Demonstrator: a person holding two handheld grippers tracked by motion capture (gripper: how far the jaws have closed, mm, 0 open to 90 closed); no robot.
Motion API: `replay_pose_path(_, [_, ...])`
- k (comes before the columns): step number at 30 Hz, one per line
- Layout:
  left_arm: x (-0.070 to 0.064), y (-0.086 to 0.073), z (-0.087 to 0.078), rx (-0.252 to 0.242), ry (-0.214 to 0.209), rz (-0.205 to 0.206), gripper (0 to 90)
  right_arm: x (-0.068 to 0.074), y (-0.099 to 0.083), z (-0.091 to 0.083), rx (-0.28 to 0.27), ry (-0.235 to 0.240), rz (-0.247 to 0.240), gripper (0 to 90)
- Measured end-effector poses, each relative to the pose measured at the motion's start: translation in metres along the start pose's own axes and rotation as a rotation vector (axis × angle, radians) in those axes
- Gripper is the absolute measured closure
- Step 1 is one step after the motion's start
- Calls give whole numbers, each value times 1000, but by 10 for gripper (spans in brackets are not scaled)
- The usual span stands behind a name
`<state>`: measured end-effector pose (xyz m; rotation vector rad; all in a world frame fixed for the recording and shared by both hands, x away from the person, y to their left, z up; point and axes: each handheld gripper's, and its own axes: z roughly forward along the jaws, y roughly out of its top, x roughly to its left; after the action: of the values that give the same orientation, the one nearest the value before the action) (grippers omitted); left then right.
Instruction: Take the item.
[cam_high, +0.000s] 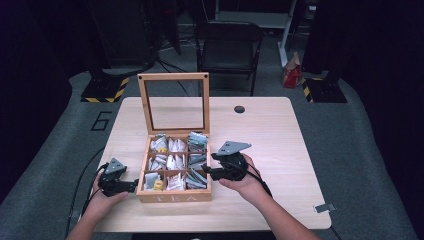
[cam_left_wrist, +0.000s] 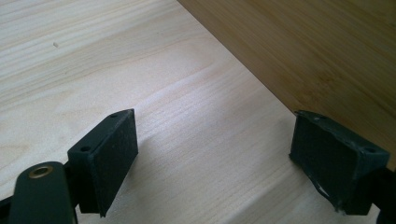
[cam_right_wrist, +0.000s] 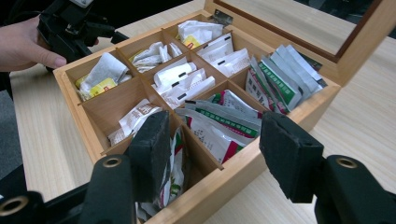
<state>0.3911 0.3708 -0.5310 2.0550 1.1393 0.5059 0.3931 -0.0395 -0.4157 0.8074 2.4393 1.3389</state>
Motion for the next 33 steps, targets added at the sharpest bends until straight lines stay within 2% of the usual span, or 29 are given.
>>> replay_pose_path(7, [0, 0, -1, 7, -1, 4, 144, 5, -1, 8, 6, 16, -14, 484])
replay_pose_path(11, [1, 1, -1, 10, 2, 12, 144, 7, -3, 12, 18, 24, -6, 500])
replay_pose_path(21, [0, 0, 0, 0, 0, 0, 144, 7, -10, 22, 31, 34, -6, 543])
replay_pose_path(22, [1, 0, -1, 7, 2, 10, 144, 8, -11, 22, 34, 35, -6, 550])
replay_pose_path(33, [0, 0, 0, 6, -1, 3, 144, 13, -17, 31, 61, 62, -7, 645])
